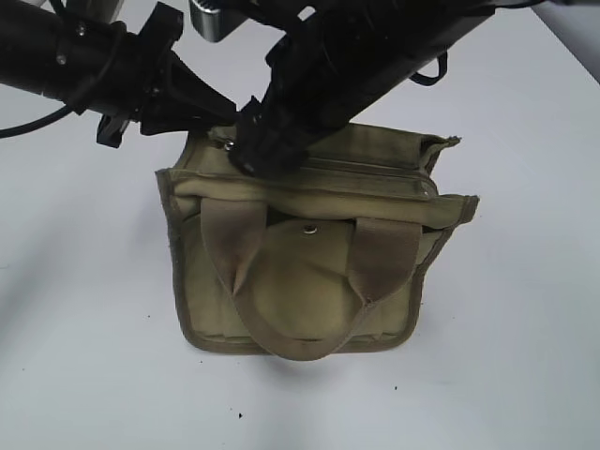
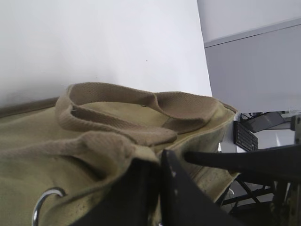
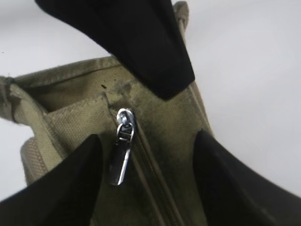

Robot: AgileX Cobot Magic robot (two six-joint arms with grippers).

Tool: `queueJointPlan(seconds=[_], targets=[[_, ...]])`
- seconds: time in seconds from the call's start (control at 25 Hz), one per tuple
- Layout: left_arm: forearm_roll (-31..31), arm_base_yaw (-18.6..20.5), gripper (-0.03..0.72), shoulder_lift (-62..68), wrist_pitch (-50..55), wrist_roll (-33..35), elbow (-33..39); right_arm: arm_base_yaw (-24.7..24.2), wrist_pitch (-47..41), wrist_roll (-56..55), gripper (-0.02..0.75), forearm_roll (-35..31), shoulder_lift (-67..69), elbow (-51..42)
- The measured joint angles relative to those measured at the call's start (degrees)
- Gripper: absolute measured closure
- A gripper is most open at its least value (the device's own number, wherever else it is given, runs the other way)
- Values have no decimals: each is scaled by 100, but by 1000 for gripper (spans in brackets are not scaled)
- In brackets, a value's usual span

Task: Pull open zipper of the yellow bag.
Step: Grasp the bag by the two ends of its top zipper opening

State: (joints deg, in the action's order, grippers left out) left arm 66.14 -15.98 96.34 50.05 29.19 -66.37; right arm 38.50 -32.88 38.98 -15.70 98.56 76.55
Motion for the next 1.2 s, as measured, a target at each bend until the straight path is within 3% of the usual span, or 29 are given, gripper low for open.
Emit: queueJointPlan(seconds=[0.48, 0.8, 1.2], targets=[[129, 0, 660, 5, -10, 1, 0, 0, -118, 84, 429, 265, 183, 10], [129, 0, 660, 11, -10, 6, 0, 0, -371, 91, 734, 366, 183, 17], [143, 0, 660, 11, -4, 6, -4, -94, -856, -56, 736, 604, -13, 17]])
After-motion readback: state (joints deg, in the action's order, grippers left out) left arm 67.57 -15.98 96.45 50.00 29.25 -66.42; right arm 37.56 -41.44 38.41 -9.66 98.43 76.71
